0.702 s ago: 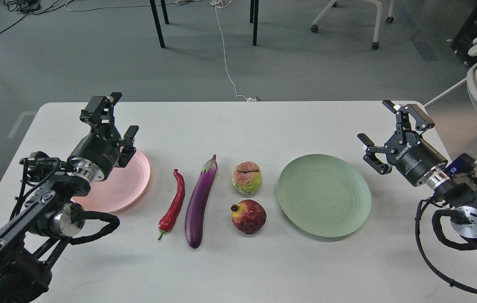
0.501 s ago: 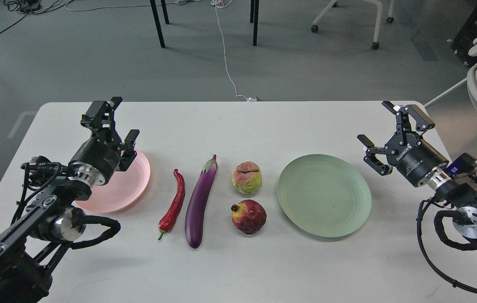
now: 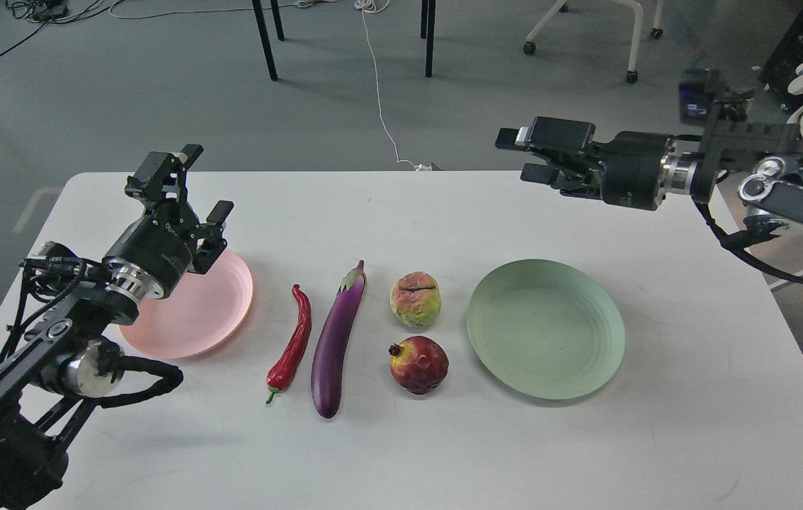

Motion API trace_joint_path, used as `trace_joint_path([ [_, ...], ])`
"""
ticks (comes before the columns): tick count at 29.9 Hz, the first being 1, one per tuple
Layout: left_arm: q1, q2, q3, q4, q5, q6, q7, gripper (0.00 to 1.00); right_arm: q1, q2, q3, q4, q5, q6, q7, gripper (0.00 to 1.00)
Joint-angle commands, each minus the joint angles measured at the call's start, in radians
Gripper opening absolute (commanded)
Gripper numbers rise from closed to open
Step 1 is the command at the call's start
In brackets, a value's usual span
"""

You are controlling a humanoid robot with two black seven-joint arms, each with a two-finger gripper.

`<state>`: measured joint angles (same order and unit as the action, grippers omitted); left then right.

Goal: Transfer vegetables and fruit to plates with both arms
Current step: 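Move the right gripper toward the green-yellow peach beside the green plate, then close the right gripper on the green-yellow peach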

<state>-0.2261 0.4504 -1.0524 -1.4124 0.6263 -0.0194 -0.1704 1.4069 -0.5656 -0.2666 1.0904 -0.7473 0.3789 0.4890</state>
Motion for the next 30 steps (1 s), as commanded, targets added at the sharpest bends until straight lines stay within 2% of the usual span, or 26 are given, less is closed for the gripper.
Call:
trace_joint_path([
  [1,0.001,0.005,0.000,-0.016,0.001,-0.004,0.000,0.98,0.121,0.162,-0.166,-0.041,-0.177,-0.023,0.000,0.99],
  [7,0.002,0.027,0.000,-0.036,0.001,-0.004,0.000,0.98,0.135,0.407,-0.334,-0.156,-0.277,-0.150,0.000,0.99],
  [12,0.002,0.037,-0.001,-0.036,0.001,-0.004,-0.001,0.98,0.132,0.521,-0.419,-0.242,-0.276,-0.213,0.000,0.99],
  [16,0.002,0.039,-0.001,-0.036,0.001,-0.004,-0.001,0.98,0.110,0.566,-0.433,-0.276,-0.276,-0.218,0.000,0.99],
  [30,0.004,0.041,0.000,-0.036,0.001,-0.004,-0.001,0.98,0.037,0.566,-0.471,-0.351,-0.274,-0.219,0.000,0.99],
])
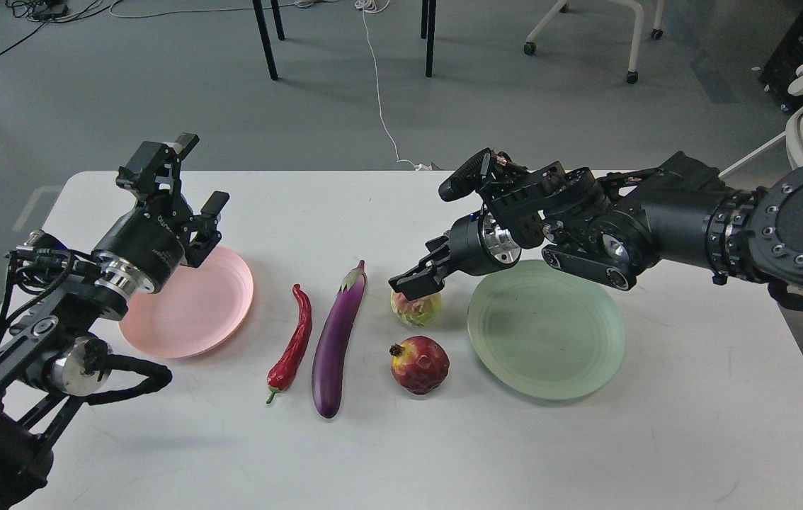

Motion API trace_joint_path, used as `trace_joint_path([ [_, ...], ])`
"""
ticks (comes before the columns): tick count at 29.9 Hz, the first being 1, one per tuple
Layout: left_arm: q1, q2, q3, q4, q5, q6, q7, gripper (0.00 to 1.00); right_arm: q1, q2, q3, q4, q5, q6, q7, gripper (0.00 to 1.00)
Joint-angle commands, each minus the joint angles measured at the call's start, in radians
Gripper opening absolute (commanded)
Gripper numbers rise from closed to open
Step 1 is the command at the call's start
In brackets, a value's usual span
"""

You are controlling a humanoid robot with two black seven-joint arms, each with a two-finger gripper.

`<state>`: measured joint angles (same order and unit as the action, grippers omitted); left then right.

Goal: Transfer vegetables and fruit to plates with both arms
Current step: 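Close the right gripper on the green-yellow peach, then lift the peach and place it on the green plate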

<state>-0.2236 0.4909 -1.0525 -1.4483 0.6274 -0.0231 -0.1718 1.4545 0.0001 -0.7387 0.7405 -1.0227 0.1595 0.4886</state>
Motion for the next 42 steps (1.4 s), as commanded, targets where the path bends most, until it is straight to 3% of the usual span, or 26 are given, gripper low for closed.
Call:
trace_joint_path([
  [1,0.000,0.000,0.000,0.000,0.000,0.000,0.000,0.98,-0.017,0.000,-0.001,-0.001,0.001,0.000,0.000,0.99],
  [17,0.007,0.002,0.000,-0.007,0.000,0.000,0.000,0.98,-0.097,0.000,0.001,-0.035,0.004,-0.040,0.000,0.98],
  [21,0.009,0.002,0.000,-0.009,0.000,0.000,0.000,0.98,-0.108,0.000,-0.001,-0.033,0.006,-0.049,0.000,0.94],
  [25,0.010,0.002,0.000,-0.011,0.000,0.000,0.000,0.98,-0.109,0.000,0.001,-0.029,0.010,-0.052,0.000,0.84],
  [32,0.010,0.006,0.000,-0.017,0.000,0.000,0.000,0.98,-0.092,0.000,-0.001,-0.023,0.012,-0.040,0.000,0.38],
  [37,0.010,0.015,0.000,-0.017,0.000,0.000,0.000,0.98,-0.007,0.000,0.002,0.016,0.015,-0.038,0.000,0.37],
  [42,0.010,0.014,0.000,-0.017,0.000,0.000,0.000,0.98,0.115,-0.199,-0.002,0.180,-0.007,-0.037,0.000,0.38],
])
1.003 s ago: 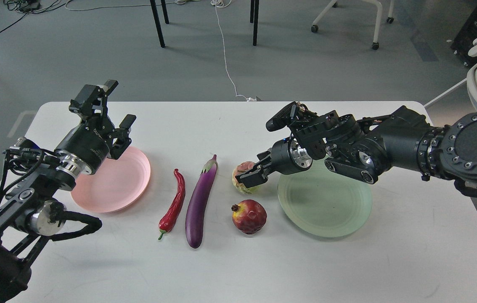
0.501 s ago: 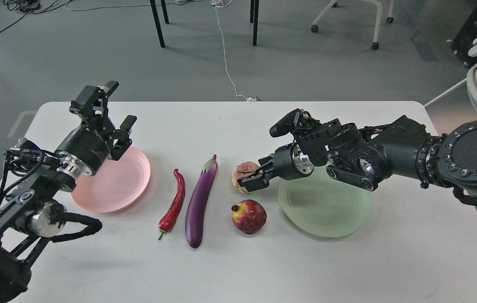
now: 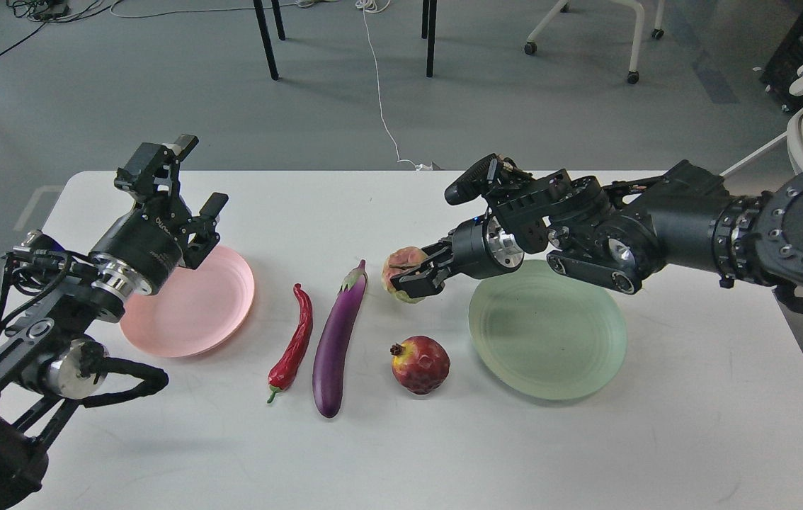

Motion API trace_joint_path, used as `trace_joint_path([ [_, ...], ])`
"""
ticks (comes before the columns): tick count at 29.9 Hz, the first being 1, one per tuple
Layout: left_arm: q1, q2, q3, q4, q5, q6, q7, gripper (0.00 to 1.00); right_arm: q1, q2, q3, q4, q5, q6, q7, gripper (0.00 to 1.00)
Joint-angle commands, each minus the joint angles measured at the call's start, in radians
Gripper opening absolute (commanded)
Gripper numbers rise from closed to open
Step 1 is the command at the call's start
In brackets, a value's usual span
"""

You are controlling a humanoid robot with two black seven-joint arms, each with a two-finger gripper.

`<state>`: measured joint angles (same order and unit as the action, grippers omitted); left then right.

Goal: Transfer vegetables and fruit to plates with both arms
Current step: 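Lift the peach and place it on the green plate, then lower the right gripper onto the red apple and grasp it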

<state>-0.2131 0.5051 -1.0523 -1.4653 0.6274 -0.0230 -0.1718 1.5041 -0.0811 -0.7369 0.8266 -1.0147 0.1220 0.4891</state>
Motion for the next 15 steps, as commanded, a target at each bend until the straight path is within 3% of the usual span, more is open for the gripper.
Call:
trace_joint_path([
  [1,0.000,0.000,0.001,0.000,0.000,-0.002,0.000,0.98,0.079,-0.161,-0.006,0.130,-0.030,0.002,0.000,0.38],
  [6,-0.002,-0.003,0.001,-0.001,0.000,-0.002,0.000,0.98,0.082,-0.350,-0.030,0.224,-0.218,0.002,0.000,0.40],
  [11,-0.002,-0.005,0.003,-0.009,0.000,-0.002,0.000,0.98,0.041,-0.414,-0.072,0.226,-0.242,0.001,0.000,0.50],
  [12,-0.002,-0.005,0.005,-0.009,0.001,-0.002,0.000,0.98,0.027,-0.414,-0.070,0.223,-0.242,-0.001,0.000,0.55],
  [15,-0.002,-0.003,0.005,-0.010,0.002,-0.005,0.002,0.98,-0.002,-0.408,-0.065,0.218,-0.239,-0.012,0.000,0.87],
])
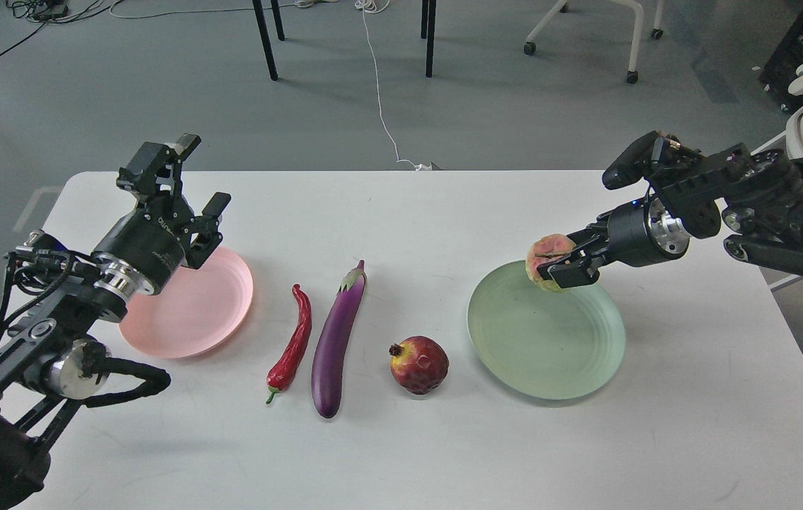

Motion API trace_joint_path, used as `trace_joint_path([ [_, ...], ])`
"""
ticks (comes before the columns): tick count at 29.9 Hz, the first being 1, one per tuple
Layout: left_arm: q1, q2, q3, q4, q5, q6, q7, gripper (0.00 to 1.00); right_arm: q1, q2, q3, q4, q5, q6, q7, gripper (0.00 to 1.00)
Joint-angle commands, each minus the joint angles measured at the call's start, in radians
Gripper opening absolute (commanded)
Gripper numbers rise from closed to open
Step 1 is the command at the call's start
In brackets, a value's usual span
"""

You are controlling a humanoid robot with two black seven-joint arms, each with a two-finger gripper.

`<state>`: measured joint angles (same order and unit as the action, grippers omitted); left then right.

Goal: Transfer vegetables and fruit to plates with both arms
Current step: 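Lower the right gripper onto the red apple and grasp it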

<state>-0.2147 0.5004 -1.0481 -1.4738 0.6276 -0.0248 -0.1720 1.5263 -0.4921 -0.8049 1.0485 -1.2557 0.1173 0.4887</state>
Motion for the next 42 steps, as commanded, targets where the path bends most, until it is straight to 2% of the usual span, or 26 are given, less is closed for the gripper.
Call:
trace_joint_path([
  [1,0.000,0.003,0.000,-0.005,0.001,-0.003,0.002,0.98,-0.025,0.004,0.003,-0.002,0.004,-0.008,0.000,0.93],
  [8,0.000,0.004,-0.001,-0.005,0.001,-0.003,0.002,0.98,0.058,0.035,0.009,0.024,0.033,-0.007,0.000,0.96],
  [12,0.000,0.004,-0.001,-0.007,0.001,-0.003,0.002,0.98,0.147,0.053,0.009,0.158,0.126,0.002,0.000,0.96],
  [17,0.000,0.004,-0.001,-0.007,0.001,-0.003,0.002,0.98,0.184,0.118,0.009,0.242,0.193,0.004,0.000,0.96],
  [25,0.002,0.007,-0.003,-0.017,0.003,-0.003,0.002,0.98,0.147,0.265,-0.007,0.231,0.246,-0.008,0.000,0.96],
  [35,0.003,0.010,-0.004,-0.019,0.004,-0.003,0.002,0.98,0.100,0.426,-0.074,0.143,0.262,-0.011,0.000,0.95],
  [39,0.003,0.020,-0.004,-0.019,0.003,-0.003,0.000,0.98,0.089,0.452,-0.102,0.125,0.260,-0.011,0.000,0.90],
  [42,0.003,0.021,-0.004,-0.019,0.003,-0.003,0.000,0.98,0.081,0.466,-0.111,0.125,0.260,-0.011,0.000,0.75],
])
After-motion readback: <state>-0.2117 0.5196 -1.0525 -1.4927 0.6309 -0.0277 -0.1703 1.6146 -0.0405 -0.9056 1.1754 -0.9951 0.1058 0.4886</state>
